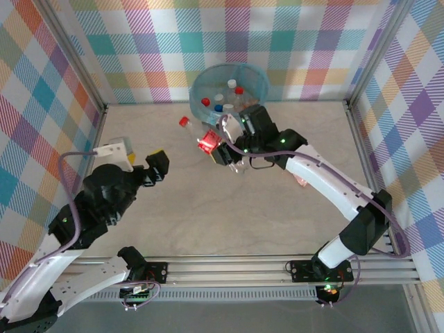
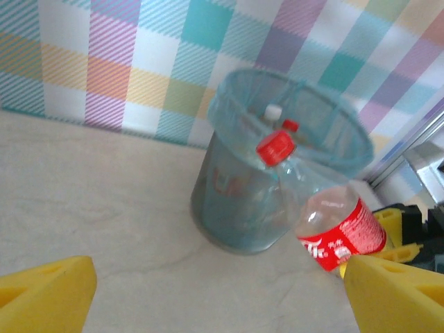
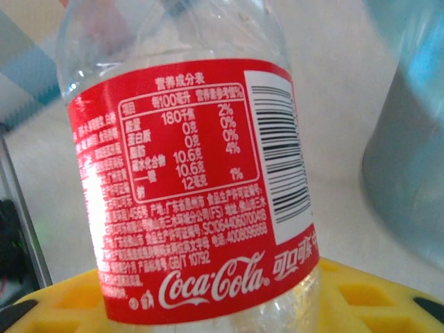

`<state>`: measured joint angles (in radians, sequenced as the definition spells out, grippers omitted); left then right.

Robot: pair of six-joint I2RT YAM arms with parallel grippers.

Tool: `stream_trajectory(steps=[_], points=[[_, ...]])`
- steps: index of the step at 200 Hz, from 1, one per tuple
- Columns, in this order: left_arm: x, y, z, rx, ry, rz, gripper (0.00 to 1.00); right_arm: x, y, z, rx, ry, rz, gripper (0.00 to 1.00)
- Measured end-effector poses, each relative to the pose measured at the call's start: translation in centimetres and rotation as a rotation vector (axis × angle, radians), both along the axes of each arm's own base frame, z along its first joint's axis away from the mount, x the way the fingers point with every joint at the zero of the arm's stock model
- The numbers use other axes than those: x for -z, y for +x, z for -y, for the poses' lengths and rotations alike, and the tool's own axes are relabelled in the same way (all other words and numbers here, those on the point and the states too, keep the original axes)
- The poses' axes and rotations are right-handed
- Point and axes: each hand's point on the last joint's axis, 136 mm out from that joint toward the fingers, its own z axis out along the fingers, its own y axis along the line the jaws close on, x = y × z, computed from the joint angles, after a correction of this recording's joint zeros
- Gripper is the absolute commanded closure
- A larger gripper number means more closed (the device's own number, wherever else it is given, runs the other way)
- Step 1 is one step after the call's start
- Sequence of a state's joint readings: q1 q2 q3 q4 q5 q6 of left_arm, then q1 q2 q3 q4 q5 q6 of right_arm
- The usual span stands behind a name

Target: Put the plastic bottles in the bin

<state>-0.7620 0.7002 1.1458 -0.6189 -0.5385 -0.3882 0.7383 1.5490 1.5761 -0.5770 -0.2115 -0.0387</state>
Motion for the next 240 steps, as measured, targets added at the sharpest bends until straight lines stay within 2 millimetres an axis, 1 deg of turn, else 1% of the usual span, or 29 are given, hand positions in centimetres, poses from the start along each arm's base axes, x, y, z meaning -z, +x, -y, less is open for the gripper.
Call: stream_trajectory(steps=[17, 25, 40, 52, 66, 83, 93, 108, 129, 142, 149, 181, 192, 210, 240], points=[[-1.6, 0.0, 0.5, 0.028, -0.03, 0.028, 0.08, -3.7, 0.4, -0.3, -0.009, 0.045, 0.079, 0.49], [-2.0, 0.2, 1.1, 0.045, -0.032, 0.029, 0.08, -5.4, 0.7, -0.2, -0.008, 0.061, 0.123, 0.49], [-2.2, 1.0, 2.7, 0.083, -0.028, 0.015, 0.08, -8.4, 1.7, -0.1, -0.003, 0.083, 0.215, 0.49], [-1.9, 1.8, 4.1, 0.113, -0.016, -0.007, 0.08, -10.2, 2.9, 0.1, 0.013, 0.09, 0.277, 0.49], [-1.4, 2.7, 5.7, 0.148, -0.009, -0.03, 0.08, -11.3, 4.7, 0.7, 0.042, 0.082, 0.331, 0.49], [-0.1, 3.6, 7.5, 0.187, 0.008, -0.069, 0.08, -11.3, 7.5, 1.6, 0.085, 0.055, 0.361, 0.49], [0.2, 3.9, 8.2, 0.203, 0.006, -0.078, 0.08, -10.7, 9.3, 2.2, 0.111, 0.037, 0.363, 0.49], [0.4, 4.0, 8.8, 0.227, 0.001, -0.085, 0.08, -9.5, 11.9, 3.0, 0.147, 0.013, 0.348, 0.49], [0.0, 4.1, 9.4, 0.247, -0.018, -0.075, 0.08, -7.5, 14.4, 4.0, 0.178, -0.025, 0.322, 0.49], [-0.1, 4.2, 9.7, 0.256, -0.025, -0.072, 0.08, -6.5, 15.5, 4.4, 0.188, -0.043, 0.303, 0.49], [0.0, 4.3, 9.9, 0.26, -0.028, -0.074, 0.08, -6.4, 15.8, 4.4, 0.188, -0.044, 0.299, 0.49], [0.6, 4.4, 10.4, 0.272, -0.034, -0.094, 0.08, -7.5, 16.4, 4.6, 0.183, -0.038, 0.307, 0.49], [0.8, 4.4, 10.4, 0.271, -0.035, -0.099, 0.08, -7.3, 16.7, 4.7, 0.18, -0.044, 0.306, 0.48], [1.2, 4.4, 10.4, 0.27, -0.032, -0.107, 0.08, -6.5, 17.1, 4.7, 0.171, -0.058, 0.291, 0.48], [1.6, 4.4, 10.4, 0.269, -0.027, -0.114, 0.08, -6.5, 17.4, 4.8, 0.165, -0.06, 0.281, 0.48]])
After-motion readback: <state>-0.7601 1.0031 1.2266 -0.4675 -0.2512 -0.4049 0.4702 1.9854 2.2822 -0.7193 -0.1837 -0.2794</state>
